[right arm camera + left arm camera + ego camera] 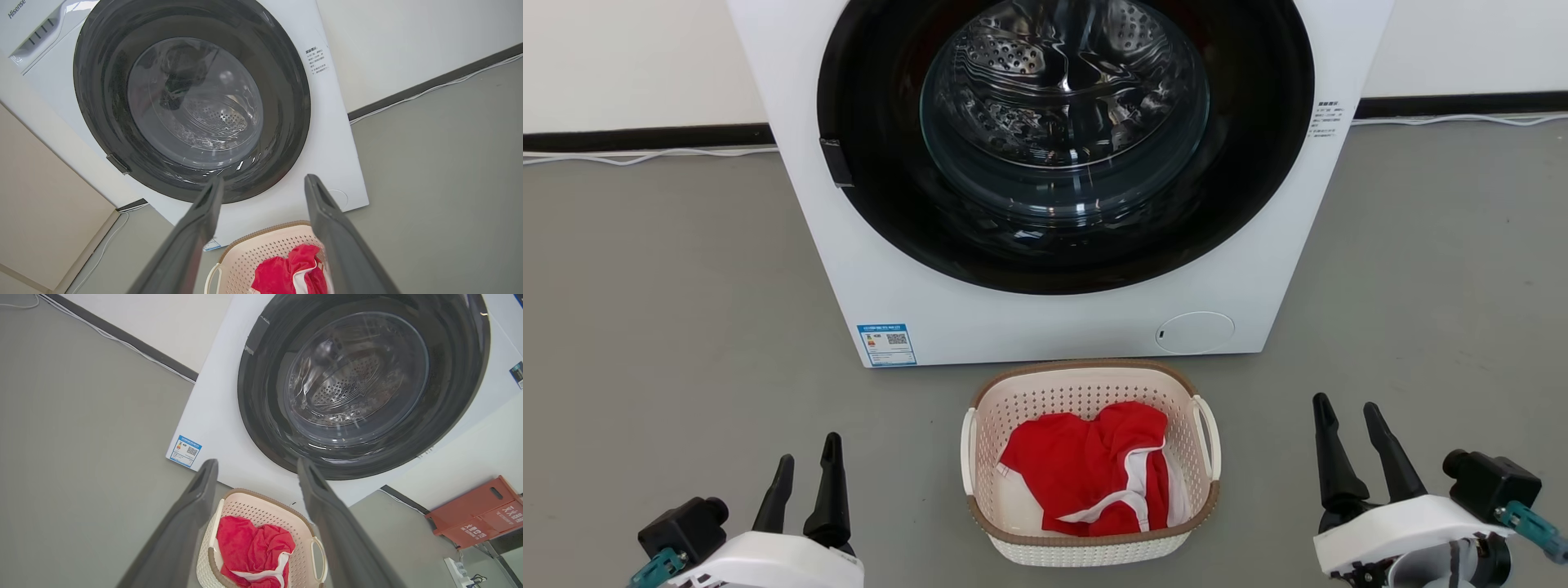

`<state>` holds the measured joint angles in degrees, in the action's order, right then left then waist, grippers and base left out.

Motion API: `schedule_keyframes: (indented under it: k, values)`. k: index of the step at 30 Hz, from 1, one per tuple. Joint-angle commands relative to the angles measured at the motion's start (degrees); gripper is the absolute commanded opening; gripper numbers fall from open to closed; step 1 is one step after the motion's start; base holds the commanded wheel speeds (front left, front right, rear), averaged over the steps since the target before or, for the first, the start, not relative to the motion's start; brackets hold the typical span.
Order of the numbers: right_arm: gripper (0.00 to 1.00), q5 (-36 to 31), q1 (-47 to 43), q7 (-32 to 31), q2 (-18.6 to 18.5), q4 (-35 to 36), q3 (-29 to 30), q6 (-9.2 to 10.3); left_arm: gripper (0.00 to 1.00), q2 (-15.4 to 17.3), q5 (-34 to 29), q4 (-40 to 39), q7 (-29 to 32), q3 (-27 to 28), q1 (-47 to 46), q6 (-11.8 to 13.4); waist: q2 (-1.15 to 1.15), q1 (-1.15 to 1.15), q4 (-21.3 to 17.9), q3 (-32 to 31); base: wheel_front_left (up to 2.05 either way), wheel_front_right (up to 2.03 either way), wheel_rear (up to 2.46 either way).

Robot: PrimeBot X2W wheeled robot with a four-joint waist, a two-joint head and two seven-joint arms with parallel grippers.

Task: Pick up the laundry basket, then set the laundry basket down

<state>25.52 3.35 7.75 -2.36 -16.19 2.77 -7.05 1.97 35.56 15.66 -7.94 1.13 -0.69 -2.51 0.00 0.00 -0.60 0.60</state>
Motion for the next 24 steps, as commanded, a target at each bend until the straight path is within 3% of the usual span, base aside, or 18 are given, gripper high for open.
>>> schedule_keyframes:
  k: [1,24]
  values:
    - [1.0,-1.9,2.2,1.0,-0.5,1.1,-1.3,-0.31,1.0,0.6,-1.7,-1.5,-0.8,1.0,-1.2,0.3,0.0,0.0,0.0,0.0,0.0,0.0,0.0]
    - [1.0,-18.4,2.6,4.9,-0.5,0.3,-2.0,-0.39,1.0,0.8,-17.6,-0.7,-4.7,1.3,-2.0,0.4,0.0,0.0,-0.4,0.3,0.0,0.0,0.0]
